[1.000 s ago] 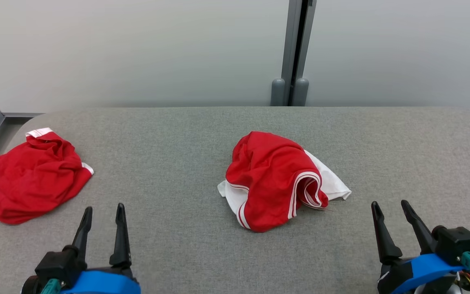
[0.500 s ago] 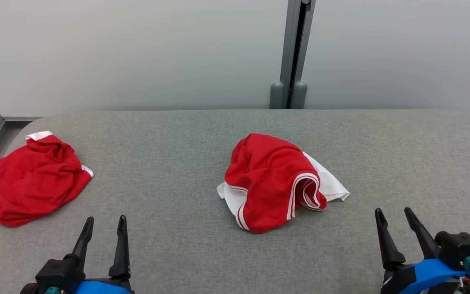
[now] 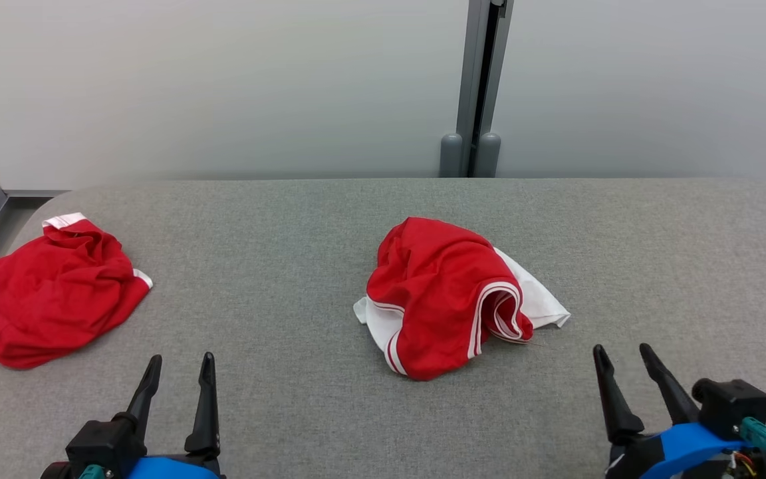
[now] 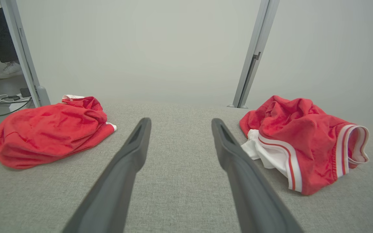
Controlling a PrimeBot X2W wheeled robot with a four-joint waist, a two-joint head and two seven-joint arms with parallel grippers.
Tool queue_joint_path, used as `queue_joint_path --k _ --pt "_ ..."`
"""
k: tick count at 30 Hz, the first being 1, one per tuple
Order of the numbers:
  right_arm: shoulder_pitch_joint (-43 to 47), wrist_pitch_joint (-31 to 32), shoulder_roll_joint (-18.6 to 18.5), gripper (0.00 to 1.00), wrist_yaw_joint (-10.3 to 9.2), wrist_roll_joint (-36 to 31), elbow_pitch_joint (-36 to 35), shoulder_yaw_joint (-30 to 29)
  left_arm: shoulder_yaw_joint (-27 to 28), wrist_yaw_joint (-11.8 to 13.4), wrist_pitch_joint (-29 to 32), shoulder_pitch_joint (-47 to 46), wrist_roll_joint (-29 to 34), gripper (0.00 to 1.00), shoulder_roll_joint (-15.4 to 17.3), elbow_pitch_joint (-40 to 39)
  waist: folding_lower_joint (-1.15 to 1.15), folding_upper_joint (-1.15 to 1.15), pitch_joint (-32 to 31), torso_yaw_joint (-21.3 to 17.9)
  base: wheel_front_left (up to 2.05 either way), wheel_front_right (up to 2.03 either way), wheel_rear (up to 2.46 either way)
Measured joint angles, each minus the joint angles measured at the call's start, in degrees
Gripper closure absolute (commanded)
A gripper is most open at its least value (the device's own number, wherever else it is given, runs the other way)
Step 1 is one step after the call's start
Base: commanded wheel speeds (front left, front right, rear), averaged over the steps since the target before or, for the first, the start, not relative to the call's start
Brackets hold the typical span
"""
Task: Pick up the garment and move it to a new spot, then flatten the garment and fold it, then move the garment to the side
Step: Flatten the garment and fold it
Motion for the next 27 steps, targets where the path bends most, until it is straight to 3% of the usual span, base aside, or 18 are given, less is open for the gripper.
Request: queue_joint_path --k 7,17,23,25,27 --pt "-6.3 4.6 0.0 0.0 0.0 0.8 3.3 5.0 -0.6 0.2 0.8 0.0 -0.3 0.0 -0.1 -0.1 0.0 0.0 0.8 0.9 0.0 0.0 0.0" --pt "-20.4 10.0 0.0 0.0 -0.01 0.3 22.5 6.5 -1.5 -0.4 1.0 -2.4 -0.4 0.0 0.0 -0.2 0.01 0.0 3.5 3.4 0.0 0.0 0.0" --pt "-27.3 8.6 0.0 0.0 0.0 -1.8 31.3 6.5 -1.9 -0.7 0.3 -4.4 -0.4 0.0 -0.3 0.3 0.01 0.01 5.8 4.9 0.0 0.0 0.0" --pt "-28.7 7.6 0.0 1.0 0.0 -2.1 33.6 6.5 -2.1 -0.8 0.0 -4.7 -0.4 0.0 -0.3 0.6 0.01 0.01 6.2 5.4 0.0 0.0 0.0" --pt "-30.3 6.8 0.0 1.0 0.0 -2.3 35.1 6.9 -2.1 -0.9 -0.3 -5.1 -0.4 0.0 -0.3 0.9 0.01 0.0 6.6 5.7 0.0 0.0 0.0"
